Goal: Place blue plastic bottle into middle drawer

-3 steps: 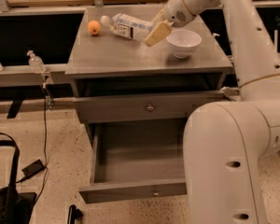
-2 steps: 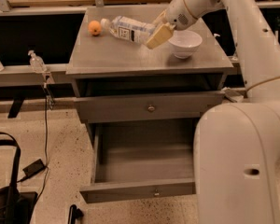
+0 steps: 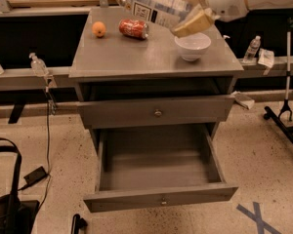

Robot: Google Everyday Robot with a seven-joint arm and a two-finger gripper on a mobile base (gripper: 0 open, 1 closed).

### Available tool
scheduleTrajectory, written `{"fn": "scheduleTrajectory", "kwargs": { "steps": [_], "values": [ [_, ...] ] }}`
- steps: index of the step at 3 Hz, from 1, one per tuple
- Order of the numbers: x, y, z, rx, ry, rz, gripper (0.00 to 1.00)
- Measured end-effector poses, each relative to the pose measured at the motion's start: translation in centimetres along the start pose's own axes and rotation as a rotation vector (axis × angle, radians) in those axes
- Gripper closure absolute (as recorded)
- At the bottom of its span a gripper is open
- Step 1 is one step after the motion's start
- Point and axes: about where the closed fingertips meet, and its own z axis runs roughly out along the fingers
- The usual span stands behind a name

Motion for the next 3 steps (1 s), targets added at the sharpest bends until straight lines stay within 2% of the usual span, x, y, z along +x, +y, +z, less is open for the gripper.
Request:
{"fn": "scheduleTrajectory", "kwargs": {
  "steps": [1,2,3],
  "values": [
    [0.9,3.5,-0.3,-0.033,-0.021,-0.040,1.00],
    [5.0,4.7,0.4,-0.004,-0.014,-0.015,1.00],
    [10.9,11.2,2.7,-0.089,0.025,0.005,1.00]
  ]
}}
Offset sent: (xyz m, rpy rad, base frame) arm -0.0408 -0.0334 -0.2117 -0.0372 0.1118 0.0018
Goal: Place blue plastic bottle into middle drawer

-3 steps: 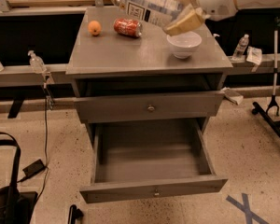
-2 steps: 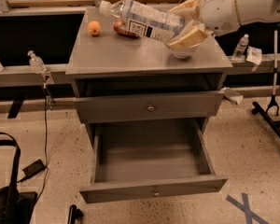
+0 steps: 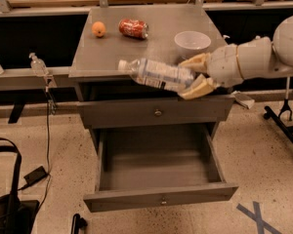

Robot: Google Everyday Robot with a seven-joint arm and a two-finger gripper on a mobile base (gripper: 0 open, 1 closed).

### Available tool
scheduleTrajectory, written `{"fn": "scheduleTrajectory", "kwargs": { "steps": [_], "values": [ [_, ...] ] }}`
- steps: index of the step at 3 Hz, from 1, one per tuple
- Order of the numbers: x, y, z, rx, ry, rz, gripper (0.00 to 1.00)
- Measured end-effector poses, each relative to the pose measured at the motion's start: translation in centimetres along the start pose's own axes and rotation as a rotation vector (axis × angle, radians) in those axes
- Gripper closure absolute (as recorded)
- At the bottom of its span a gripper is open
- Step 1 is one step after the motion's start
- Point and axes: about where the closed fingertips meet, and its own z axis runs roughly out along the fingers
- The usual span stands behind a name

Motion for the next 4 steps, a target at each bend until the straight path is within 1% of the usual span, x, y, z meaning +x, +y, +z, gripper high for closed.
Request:
{"fn": "scheduleTrajectory", "kwargs": {
  "steps": [1,2,3,4],
  "values": [
    [4.2,5.3,2.5,-0.132,0.079,-0.001,1.00],
    [5.2,6.8,3.2,-0.171,0.101,-0.002,1.00],
    [6.2,7.3,4.1,-0.216,0.119,0.006,1.00],
    [12.3,10.2,6.3,-0.271,0.175,0.051,1.00]
  ]
}}
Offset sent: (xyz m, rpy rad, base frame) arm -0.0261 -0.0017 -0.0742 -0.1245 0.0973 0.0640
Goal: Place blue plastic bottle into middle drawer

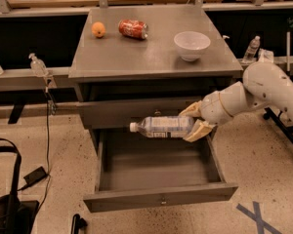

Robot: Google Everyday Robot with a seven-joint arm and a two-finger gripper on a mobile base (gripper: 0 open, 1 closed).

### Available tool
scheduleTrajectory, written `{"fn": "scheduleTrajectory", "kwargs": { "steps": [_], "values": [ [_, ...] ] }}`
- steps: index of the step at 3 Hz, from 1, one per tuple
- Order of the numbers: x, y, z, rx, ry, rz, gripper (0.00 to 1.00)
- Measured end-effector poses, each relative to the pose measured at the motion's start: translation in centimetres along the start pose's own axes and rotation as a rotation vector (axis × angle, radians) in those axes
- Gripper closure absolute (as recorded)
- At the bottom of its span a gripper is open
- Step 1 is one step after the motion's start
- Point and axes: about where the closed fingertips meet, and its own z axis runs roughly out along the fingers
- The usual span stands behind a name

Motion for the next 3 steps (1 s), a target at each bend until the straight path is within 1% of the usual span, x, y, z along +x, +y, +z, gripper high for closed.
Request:
{"fn": "scheduleTrajectory", "kwargs": {
  "steps": [1,2,3],
  "values": [
    [6.8,2.9,5.2,-0.027,0.037,0.026,1.00],
    [11.8,4.0,9.5,-0.040,0.088,0.035,1.00],
    [14.9,3.5,13.3,-0.043,0.128,0.038,1.00]
  ]
}}
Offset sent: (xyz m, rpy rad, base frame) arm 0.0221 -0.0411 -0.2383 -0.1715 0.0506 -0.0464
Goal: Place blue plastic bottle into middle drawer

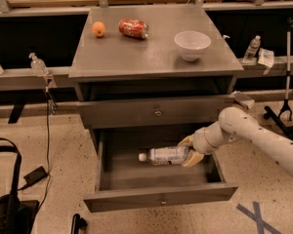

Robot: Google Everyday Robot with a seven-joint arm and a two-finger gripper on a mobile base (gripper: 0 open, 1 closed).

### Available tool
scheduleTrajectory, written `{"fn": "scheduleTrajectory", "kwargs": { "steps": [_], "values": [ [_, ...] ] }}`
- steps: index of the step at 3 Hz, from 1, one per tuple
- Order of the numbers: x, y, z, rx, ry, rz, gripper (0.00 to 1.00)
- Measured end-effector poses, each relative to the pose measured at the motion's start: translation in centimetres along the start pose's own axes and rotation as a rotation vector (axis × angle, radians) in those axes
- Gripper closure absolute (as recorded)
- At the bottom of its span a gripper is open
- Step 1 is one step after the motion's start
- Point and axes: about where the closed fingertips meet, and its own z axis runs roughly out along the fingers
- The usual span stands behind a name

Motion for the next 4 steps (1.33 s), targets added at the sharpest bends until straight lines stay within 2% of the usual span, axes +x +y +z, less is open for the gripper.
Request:
{"fn": "scheduleTrajectory", "kwargs": {
  "steps": [1,2,3,4],
  "values": [
    [3.0,-0.2,4.0,0.017,0.008,0.045,0.78],
    [4.5,0.1,6.3,0.026,0.038,0.072,0.54],
    [4.6,0.1,6.6,0.026,0.038,0.074,0.32],
    [4.4,0.3,7.0,0.019,0.034,0.073,0.00]
  ]
}}
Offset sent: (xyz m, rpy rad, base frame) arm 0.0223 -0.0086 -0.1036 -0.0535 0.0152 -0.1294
